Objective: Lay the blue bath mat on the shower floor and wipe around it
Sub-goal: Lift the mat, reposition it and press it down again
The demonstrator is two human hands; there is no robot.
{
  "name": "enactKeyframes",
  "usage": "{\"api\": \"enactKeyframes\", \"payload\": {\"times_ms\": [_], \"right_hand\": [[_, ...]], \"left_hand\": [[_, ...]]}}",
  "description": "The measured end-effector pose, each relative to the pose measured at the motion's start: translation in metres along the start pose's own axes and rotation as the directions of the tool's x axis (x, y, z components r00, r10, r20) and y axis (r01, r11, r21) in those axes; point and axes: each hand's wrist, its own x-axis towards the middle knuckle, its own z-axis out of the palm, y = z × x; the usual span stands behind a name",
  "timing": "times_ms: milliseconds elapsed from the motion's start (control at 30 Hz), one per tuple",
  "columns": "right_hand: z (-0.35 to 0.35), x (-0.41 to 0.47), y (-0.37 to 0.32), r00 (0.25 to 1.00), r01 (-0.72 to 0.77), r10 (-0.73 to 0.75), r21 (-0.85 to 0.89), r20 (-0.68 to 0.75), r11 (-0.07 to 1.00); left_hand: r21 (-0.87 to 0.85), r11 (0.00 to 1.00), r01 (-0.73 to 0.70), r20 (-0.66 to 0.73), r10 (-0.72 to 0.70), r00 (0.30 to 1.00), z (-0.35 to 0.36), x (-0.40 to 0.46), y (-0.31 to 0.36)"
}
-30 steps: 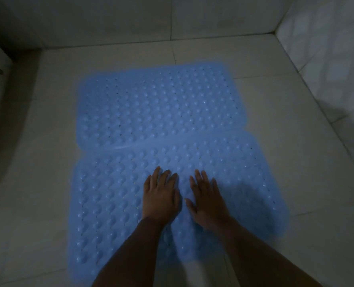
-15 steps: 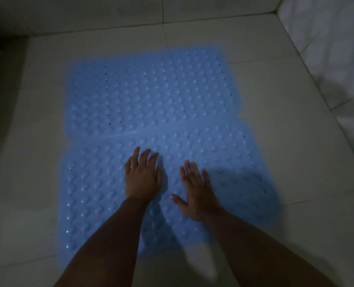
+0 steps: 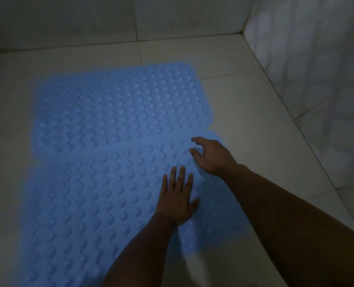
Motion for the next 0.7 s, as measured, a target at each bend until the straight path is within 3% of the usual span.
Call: {"api": "enactKeyframes", "payload": {"times_ms": [133,267,433,600,700], "right_hand": [[0.013,0.002,0.019,0.994,0.029,-0.035,-0.053,-0.108,0.998],[0.035,-0.001,0.033,0.968,0.138,-0.170,-0.171,-0.184,0.975],[0.046,-0.008,0.041,0.992,0.097,-0.112,-0.222,-0.058,0.970],[0.014,-0.030,0.042,0.996,0.090,-0.081,-0.338,0.040,0.937],[0.032,-0.054,0.050,0.995,0.098,-0.081,-0.384,0.061,0.918]], "left_hand": [[0.079,0.997,0.003,-0.008,-0.003,1.000,0.015,0.002,0.004],[0.054,0.999,-0.008,-0.025,0.010,1.000,0.014,0.000,0.006],[0.039,0.999,-0.017,0.015,0.017,1.000,0.014,0.002,0.004],[-0.002,0.999,0.039,0.163,-0.038,0.986,-0.014,0.012,0.010],[-0.020,0.996,0.084,0.039,-0.083,0.996,-0.043,0.026,0.008]]}}
